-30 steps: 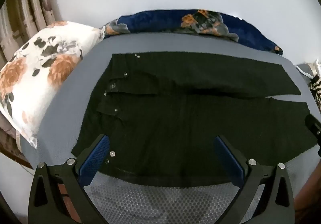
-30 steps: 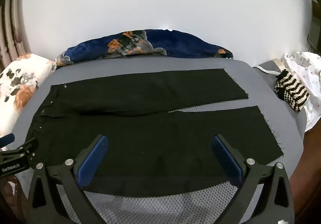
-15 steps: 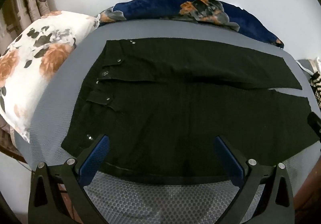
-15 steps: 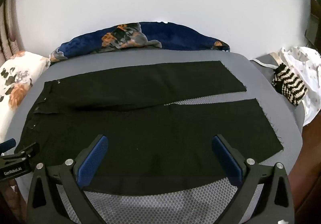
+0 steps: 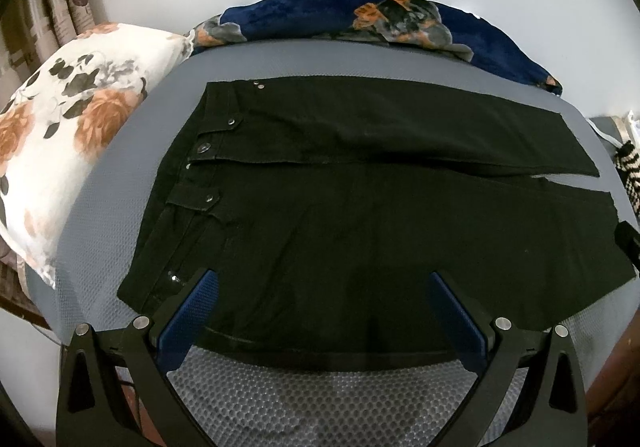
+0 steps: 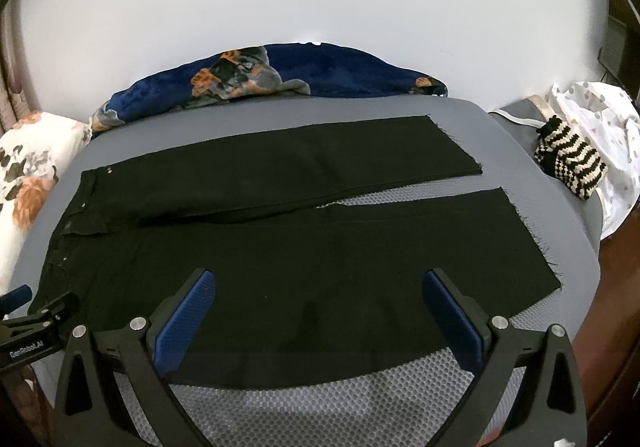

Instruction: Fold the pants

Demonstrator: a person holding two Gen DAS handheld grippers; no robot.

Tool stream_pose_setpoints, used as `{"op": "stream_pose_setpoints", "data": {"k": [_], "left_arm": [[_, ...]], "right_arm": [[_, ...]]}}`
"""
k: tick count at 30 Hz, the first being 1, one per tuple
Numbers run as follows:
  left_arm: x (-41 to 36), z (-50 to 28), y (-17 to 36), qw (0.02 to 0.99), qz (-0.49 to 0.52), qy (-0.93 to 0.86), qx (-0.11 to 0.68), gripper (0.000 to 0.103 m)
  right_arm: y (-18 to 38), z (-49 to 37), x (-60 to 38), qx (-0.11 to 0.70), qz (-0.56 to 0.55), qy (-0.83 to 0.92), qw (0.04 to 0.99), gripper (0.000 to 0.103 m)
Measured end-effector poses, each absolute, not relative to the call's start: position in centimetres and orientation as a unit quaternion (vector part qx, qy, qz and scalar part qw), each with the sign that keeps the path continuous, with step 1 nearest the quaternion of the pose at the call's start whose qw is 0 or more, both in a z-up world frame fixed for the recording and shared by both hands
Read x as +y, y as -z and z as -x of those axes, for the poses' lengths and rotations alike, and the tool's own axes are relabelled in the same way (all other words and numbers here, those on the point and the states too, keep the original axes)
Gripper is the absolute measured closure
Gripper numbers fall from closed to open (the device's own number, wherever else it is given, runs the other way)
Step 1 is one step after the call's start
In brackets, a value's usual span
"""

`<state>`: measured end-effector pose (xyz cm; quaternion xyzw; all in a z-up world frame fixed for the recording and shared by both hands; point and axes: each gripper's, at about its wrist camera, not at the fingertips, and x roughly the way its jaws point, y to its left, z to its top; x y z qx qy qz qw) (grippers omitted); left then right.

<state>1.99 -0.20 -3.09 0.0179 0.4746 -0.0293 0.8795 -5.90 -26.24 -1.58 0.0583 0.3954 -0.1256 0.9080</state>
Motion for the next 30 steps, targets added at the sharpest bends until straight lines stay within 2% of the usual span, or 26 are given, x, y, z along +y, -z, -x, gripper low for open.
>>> {"op": "stream_pose_setpoints", "data": {"k": [30], "left_arm": [[-0.44, -1.37, 2.59, 0.889, -0.019, 0.023, 0.456, 0.000]], "right_arm": [[1.52, 5.96, -26.10, 0.383, -0.062, 0.130, 0.912, 0.000]]}}
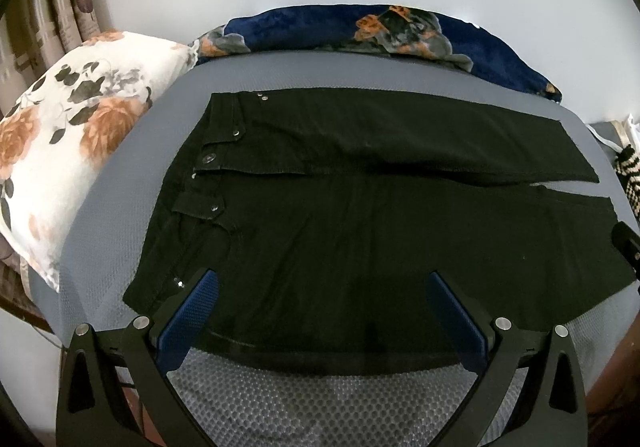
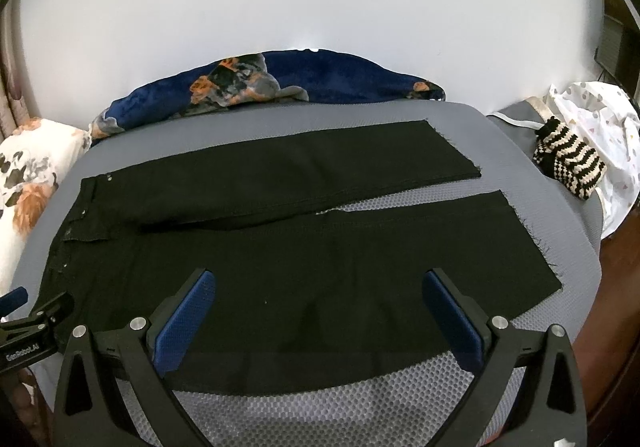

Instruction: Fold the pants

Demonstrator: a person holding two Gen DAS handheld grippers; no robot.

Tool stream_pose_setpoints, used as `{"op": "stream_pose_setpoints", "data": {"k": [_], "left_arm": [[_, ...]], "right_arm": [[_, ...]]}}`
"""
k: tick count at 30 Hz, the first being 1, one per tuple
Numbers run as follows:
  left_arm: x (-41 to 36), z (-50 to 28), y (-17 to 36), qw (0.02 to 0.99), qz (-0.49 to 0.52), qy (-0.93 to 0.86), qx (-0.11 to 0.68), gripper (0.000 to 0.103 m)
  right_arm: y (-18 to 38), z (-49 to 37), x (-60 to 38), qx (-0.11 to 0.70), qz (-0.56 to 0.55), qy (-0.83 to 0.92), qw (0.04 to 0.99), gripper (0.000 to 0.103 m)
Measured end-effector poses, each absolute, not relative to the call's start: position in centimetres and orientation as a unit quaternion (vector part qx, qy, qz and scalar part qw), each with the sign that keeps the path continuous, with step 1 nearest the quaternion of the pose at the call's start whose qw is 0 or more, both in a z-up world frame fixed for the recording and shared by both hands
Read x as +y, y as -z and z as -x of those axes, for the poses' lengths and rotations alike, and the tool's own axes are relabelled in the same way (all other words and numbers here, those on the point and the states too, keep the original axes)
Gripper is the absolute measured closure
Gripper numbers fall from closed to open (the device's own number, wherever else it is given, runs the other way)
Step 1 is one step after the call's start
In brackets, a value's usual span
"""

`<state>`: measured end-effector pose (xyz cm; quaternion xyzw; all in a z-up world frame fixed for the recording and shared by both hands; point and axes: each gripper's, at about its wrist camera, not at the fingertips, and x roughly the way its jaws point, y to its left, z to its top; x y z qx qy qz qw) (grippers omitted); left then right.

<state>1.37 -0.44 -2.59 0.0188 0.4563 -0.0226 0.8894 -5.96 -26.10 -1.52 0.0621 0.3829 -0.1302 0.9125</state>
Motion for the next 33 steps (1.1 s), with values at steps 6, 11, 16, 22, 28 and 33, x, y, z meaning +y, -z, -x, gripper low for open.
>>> {"op": "stream_pose_setpoints", "data": {"k": [6, 11, 16, 22, 28, 33], "left_arm": [[-0.48, -1.48, 2.53, 0.890, -0.019, 0.023, 0.456, 0.000], [-0.46, -1.62, 2.46, 0.890, -0.019, 0.022, 0.455, 0.000], [-0.45, -1.63, 2.44, 0.890, -0.019, 0.023, 0.454, 0.000], [-0.43, -1.72, 2.38, 0.890, -0.020, 0.022, 0.454, 0.000], [-0.41, -1.68, 2.42, 0.890, -0.020, 0.022, 0.454, 0.000], [-0.41, -1.64, 2.47, 0.891, -0.020, 0.023, 0.453, 0.000]], "right_arm": [[1.46, 5.84, -26.17, 0.382, -0.062, 0.128, 0.913, 0.000], [1.41, 5.90, -26.15, 0.380, -0.062, 0.127, 0.914, 0.000], [1.37, 5.90, -26.10, 0.377, -0.062, 0.129, 0.915, 0.000], [1.44, 5.89, -26.11, 0.377, -0.061, 0.128, 0.915, 0.000], [1.56, 5.95, -26.15, 0.377, -0.062, 0.128, 0.915, 0.000], [1.69, 5.96, -26.30, 0.378, -0.066, 0.125, 0.915, 0.000]]}}
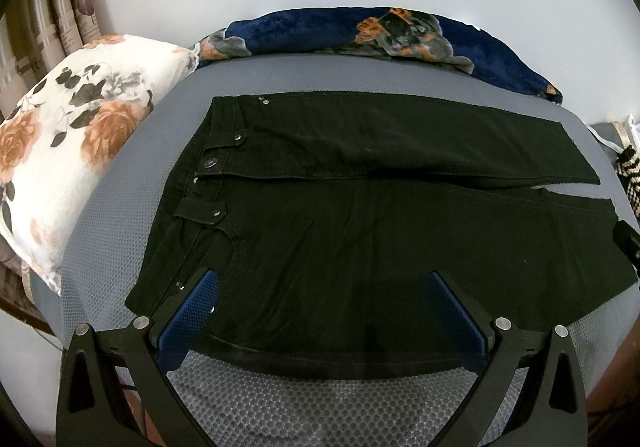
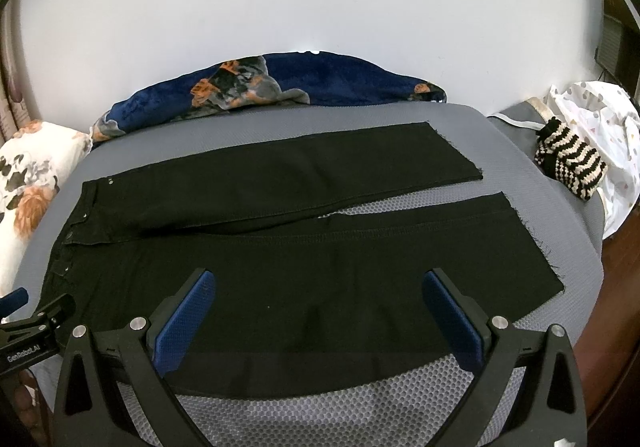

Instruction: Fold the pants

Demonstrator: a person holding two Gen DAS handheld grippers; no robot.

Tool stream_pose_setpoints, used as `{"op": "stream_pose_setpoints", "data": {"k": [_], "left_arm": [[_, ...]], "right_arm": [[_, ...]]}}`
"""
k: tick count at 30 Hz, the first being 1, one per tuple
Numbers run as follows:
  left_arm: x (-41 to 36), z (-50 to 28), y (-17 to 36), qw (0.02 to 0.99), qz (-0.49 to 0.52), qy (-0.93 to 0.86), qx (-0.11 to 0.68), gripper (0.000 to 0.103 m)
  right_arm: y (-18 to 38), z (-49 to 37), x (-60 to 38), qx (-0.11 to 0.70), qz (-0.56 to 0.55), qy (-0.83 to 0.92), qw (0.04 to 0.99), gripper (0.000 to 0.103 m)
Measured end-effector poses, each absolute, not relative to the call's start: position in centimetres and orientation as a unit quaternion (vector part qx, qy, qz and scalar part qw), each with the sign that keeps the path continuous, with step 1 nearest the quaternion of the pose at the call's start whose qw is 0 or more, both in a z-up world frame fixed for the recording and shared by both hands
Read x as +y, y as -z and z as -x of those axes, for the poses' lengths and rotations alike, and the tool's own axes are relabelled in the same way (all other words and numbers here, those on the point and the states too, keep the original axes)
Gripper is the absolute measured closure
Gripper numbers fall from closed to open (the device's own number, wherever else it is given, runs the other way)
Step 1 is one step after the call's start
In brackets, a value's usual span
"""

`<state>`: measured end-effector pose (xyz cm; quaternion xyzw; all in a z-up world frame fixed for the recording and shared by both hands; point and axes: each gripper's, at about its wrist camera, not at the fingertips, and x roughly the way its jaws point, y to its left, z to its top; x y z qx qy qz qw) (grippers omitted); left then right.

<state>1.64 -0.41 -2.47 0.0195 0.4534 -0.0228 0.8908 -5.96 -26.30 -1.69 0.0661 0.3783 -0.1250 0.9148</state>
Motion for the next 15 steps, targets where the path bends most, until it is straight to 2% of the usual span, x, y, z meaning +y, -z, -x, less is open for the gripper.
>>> {"op": "stream_pose_setpoints", "data": {"k": [7, 15], "left_arm": [[1.0, -3.2, 1.7, 0.894, 0.000, 0.029, 0.448, 0.000], [6.2, -7.6, 0.6, 0.904, 0.040, 0.032, 0.424, 0.002]], "right_arm": [[1.4, 5.0, -26.4, 0.376, -0.080, 0.089, 0.919, 0.000], [0.1, 2.1, -26.0, 0.354, -0.095, 0.037, 0.930, 0.000]]}}
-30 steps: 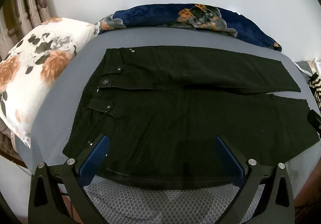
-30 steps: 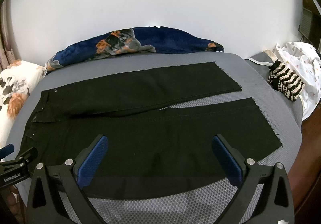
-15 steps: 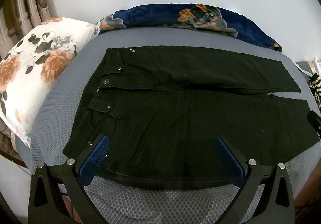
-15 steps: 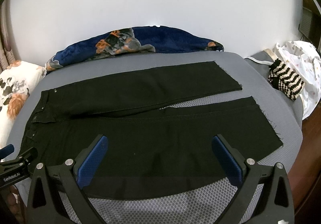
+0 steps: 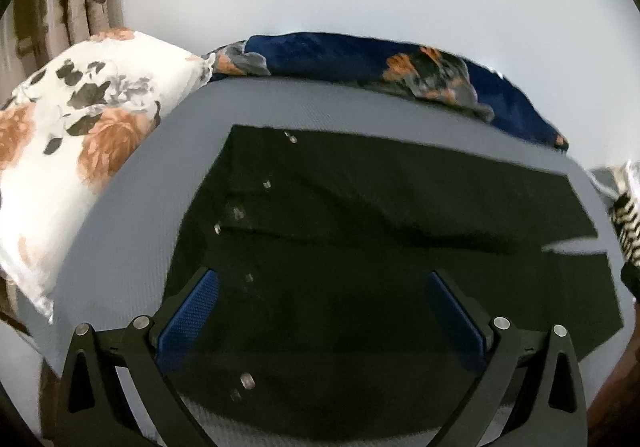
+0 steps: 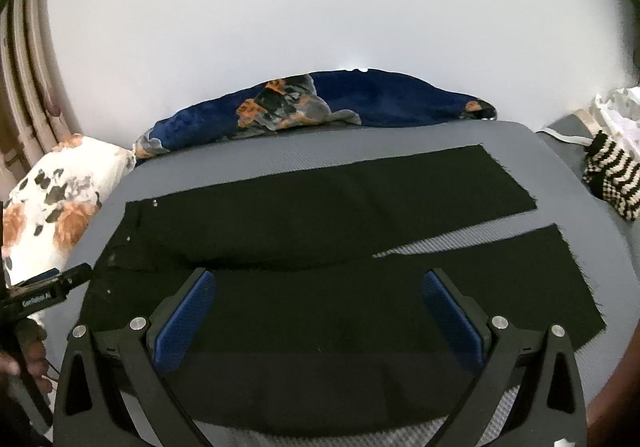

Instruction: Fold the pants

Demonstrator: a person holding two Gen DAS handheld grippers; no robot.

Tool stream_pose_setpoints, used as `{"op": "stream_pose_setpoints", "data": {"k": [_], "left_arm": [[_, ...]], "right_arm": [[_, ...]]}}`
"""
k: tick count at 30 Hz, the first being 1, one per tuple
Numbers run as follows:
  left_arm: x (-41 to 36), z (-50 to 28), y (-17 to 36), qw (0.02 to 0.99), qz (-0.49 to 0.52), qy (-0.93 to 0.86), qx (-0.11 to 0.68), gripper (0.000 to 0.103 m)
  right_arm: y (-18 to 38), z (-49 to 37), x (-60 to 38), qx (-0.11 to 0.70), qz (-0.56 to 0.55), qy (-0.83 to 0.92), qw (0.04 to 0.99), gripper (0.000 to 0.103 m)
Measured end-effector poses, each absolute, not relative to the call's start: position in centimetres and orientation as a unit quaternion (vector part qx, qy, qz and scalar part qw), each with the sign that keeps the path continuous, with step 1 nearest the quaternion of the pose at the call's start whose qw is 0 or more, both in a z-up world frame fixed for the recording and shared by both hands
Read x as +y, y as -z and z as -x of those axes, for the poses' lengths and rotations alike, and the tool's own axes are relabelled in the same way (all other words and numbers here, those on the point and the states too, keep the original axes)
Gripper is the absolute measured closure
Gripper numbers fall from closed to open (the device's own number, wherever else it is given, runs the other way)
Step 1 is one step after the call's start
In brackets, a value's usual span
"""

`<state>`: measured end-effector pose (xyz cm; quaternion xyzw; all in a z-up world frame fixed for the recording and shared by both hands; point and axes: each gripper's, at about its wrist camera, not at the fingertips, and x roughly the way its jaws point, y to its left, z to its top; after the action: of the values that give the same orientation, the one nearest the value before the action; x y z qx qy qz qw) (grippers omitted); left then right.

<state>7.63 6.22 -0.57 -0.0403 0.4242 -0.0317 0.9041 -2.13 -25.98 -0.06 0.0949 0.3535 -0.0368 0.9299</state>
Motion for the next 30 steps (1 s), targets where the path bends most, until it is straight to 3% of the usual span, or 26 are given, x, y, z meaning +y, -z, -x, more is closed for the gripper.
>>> {"op": "stream_pose_setpoints", "data": {"k": [14, 30], "left_arm": [[16.6, -19.5, 3.9, 0.877, 0.164, 0.092, 0.442, 0.041], [19.4, -29.3, 11.1, 0.824, 0.219, 0.152, 0.500, 0.049]], "right_arm": [[1.3, -7.5, -23.6, 0.391, -0.085, 0.017, 0.916, 0.000], [5.1, -18.4, -19.1, 0.437, -0.038, -0.026, 0.898, 0.000]]}}
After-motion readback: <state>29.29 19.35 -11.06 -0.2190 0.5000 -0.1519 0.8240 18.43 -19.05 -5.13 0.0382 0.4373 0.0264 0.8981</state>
